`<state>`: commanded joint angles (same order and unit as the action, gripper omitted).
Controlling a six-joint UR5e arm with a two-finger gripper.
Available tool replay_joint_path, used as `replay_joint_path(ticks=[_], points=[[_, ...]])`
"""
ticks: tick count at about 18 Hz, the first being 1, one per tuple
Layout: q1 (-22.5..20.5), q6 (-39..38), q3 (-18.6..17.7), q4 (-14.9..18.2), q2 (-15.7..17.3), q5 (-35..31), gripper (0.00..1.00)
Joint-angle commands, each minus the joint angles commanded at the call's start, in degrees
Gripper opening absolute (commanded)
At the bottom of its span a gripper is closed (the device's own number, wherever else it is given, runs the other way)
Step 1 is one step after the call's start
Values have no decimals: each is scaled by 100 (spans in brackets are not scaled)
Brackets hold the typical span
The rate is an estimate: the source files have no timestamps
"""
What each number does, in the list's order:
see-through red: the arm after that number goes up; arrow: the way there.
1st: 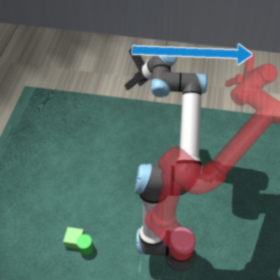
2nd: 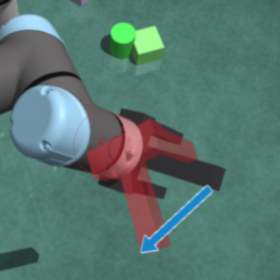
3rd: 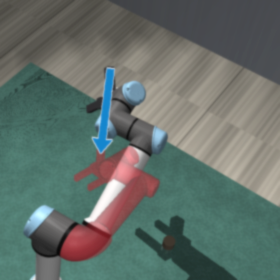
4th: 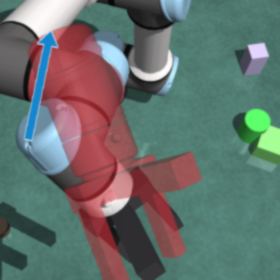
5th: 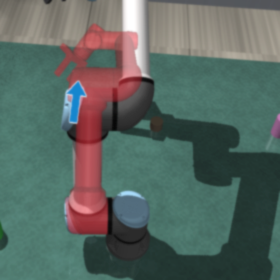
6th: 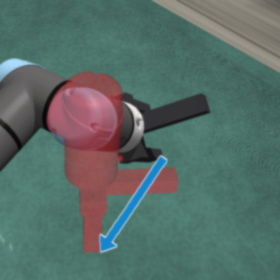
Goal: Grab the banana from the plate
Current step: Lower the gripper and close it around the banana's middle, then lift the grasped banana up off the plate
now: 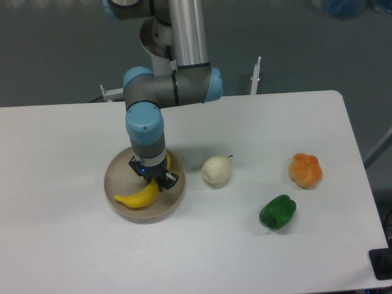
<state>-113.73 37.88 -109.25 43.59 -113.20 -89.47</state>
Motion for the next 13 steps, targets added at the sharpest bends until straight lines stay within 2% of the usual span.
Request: replay_joint_path(ticks=[5,9,13], points=[[-123,123,149,44,237,0,25],[-684,850,404,97,492,9,25],[-1238,1651,676,114,501,0,25]])
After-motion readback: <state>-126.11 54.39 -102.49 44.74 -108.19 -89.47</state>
